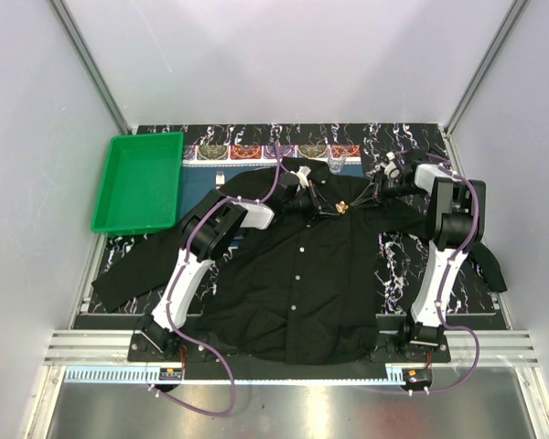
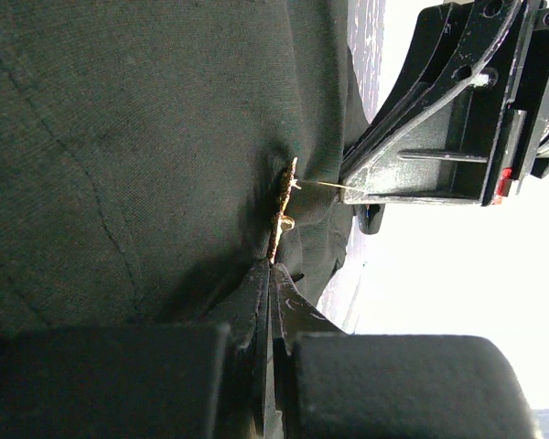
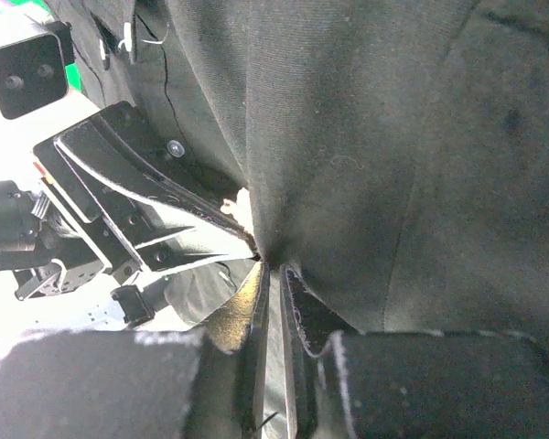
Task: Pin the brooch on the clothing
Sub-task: Pin the brooch to the clothes.
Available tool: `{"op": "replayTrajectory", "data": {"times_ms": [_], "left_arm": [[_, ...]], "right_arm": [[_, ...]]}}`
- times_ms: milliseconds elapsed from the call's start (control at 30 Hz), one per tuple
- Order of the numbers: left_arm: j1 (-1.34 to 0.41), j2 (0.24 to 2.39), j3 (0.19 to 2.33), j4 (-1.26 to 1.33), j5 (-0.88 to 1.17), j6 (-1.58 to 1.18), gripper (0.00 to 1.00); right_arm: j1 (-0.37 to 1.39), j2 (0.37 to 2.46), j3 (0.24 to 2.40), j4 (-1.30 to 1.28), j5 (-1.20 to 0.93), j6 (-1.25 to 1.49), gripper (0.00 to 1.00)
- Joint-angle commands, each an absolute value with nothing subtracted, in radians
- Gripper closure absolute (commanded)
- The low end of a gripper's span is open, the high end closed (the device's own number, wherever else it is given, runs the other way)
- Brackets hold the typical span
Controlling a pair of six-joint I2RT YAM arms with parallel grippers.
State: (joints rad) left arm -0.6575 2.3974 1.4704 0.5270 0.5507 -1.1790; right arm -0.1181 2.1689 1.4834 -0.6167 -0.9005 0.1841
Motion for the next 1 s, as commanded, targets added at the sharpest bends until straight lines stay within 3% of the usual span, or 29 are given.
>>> {"op": "replayTrajectory", "data": {"times_ms": [0,967], "left_arm": [[-0.657,2.418,1.491,0.552,0.575,-1.189,1.00],[-0.652,2.382,1.525,0.437,0.575,-1.065,1.00]], "right_arm": [[-0.094,2.177,1.523,-0.598,-0.913,0.201,0.85],[-0.057,2.177,1.552,-0.655,-0.874,0.144,0.86]]}}
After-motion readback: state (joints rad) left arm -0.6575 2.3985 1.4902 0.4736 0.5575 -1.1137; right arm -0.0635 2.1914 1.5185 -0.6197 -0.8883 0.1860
